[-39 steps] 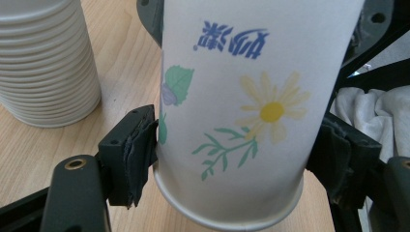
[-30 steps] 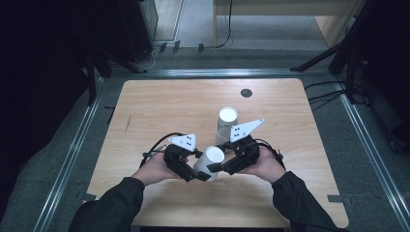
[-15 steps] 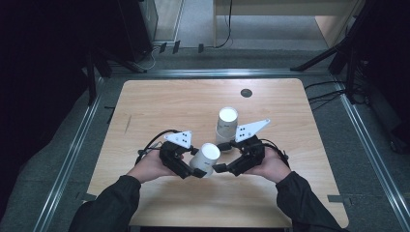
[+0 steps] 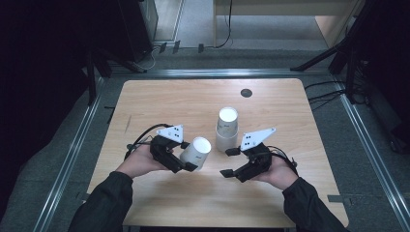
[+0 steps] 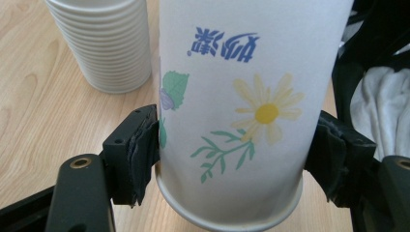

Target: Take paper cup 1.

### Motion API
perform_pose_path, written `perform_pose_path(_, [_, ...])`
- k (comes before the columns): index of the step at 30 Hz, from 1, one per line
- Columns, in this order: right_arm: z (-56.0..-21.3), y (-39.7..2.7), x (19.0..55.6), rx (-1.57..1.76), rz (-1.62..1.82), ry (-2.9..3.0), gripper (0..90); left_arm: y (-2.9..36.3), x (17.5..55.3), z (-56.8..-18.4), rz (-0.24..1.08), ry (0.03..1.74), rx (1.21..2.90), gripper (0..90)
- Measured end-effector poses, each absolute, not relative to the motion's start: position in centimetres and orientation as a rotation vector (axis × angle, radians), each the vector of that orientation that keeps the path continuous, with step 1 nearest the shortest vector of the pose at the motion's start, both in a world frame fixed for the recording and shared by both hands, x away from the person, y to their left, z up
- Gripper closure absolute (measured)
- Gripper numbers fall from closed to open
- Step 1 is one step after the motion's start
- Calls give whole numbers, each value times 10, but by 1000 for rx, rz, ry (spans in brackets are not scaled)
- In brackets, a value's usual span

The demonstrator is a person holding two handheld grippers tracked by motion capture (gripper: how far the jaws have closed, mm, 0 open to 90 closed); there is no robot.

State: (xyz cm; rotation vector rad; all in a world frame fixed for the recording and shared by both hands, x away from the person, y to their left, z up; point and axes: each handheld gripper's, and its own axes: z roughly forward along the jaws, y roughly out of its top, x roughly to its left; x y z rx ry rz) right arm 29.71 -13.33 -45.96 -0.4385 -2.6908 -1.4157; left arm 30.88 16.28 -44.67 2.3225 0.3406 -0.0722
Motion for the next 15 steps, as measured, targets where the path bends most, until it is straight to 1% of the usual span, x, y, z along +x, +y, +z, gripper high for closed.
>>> perform_pose_path(10, [-467,-130,300,-474,-1392,-2716,261,160,309,-448,-88,332,2430,260])
perform_pose_path(15, [-467,-128,300,-467,-1405,-2710,261,158,308,-444,-88,319,2440,259])
